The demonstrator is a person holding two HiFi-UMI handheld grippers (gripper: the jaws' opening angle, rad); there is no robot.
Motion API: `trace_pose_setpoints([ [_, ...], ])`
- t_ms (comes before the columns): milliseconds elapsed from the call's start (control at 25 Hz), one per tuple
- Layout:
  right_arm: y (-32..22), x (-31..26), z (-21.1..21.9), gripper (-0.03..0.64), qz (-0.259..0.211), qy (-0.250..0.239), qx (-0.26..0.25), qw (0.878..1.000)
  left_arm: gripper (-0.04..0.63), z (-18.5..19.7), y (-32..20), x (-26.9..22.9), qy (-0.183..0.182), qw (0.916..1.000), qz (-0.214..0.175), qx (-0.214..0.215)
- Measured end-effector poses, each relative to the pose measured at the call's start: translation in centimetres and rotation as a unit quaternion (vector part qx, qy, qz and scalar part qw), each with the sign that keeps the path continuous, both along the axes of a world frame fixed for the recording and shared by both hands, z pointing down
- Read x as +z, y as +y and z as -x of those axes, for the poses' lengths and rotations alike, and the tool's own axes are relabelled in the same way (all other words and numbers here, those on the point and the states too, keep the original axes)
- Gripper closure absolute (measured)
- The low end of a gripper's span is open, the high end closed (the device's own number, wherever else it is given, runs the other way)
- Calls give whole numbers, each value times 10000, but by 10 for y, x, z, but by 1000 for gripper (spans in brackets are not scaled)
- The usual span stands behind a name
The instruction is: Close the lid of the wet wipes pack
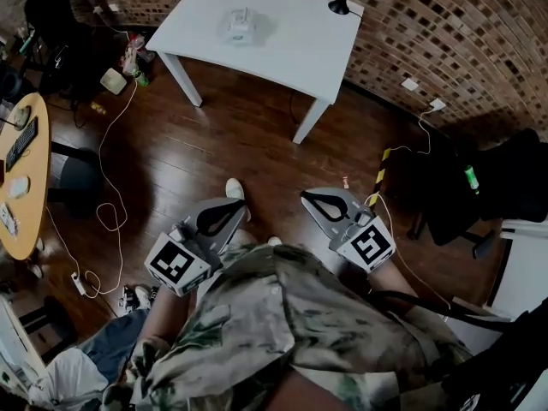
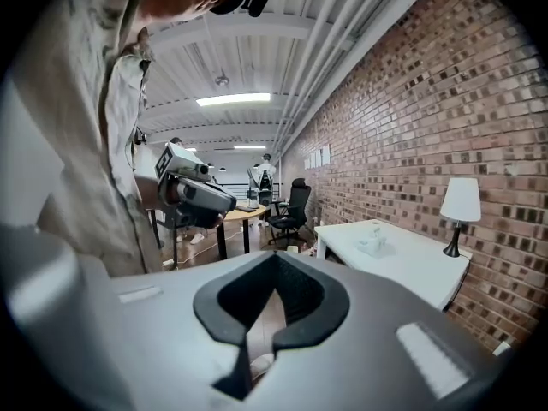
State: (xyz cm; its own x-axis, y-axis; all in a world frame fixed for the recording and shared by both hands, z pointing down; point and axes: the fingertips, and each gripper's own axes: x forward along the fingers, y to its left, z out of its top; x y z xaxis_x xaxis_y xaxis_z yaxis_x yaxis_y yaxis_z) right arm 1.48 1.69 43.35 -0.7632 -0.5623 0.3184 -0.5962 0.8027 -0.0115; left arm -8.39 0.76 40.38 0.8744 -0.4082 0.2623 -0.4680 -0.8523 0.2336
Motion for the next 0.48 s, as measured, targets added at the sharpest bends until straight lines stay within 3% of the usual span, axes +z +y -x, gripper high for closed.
trace_pose_setpoints([
  [480,-194,-9,43,611,-125,240,309,9992,594,47,-185,-13,-19,9985,-249,490],
])
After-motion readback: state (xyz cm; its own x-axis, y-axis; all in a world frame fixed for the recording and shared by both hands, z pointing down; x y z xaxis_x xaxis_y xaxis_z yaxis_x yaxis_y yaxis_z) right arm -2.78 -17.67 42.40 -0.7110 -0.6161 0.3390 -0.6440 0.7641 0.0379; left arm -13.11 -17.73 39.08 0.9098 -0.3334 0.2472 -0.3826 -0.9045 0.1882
